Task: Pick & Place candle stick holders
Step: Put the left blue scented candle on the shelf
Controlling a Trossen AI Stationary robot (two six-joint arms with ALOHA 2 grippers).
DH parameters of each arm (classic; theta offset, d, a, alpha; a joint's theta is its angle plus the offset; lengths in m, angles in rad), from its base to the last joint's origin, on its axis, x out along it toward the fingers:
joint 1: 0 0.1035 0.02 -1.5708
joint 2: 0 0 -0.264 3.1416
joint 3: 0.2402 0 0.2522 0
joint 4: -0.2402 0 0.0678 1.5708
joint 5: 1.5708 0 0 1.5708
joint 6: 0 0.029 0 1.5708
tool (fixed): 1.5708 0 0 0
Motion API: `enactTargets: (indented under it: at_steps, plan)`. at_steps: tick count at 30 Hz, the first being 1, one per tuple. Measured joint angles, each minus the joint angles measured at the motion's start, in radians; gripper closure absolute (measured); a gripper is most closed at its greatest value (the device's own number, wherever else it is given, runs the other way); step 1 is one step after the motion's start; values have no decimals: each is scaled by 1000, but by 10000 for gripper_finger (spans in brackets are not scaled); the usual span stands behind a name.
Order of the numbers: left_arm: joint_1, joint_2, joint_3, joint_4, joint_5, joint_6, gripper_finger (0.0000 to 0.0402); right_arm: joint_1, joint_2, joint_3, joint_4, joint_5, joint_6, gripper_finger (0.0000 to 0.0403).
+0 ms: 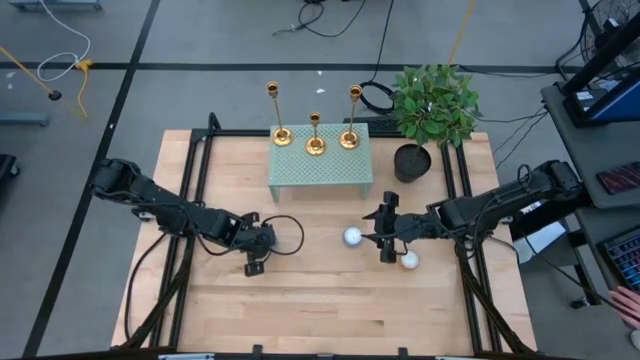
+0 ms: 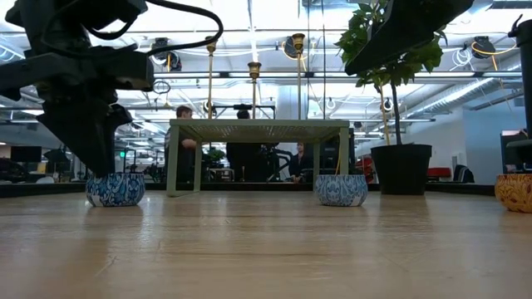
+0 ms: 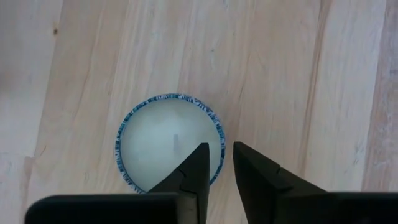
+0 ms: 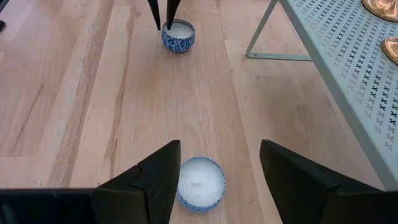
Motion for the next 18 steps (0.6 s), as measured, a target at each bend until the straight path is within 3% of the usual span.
enactTargets:
  at_steps: [18]
  plan:
    - [-3, 52, 0, 32, 2, -25, 316, 0, 0, 0, -4, 0, 0, 190]
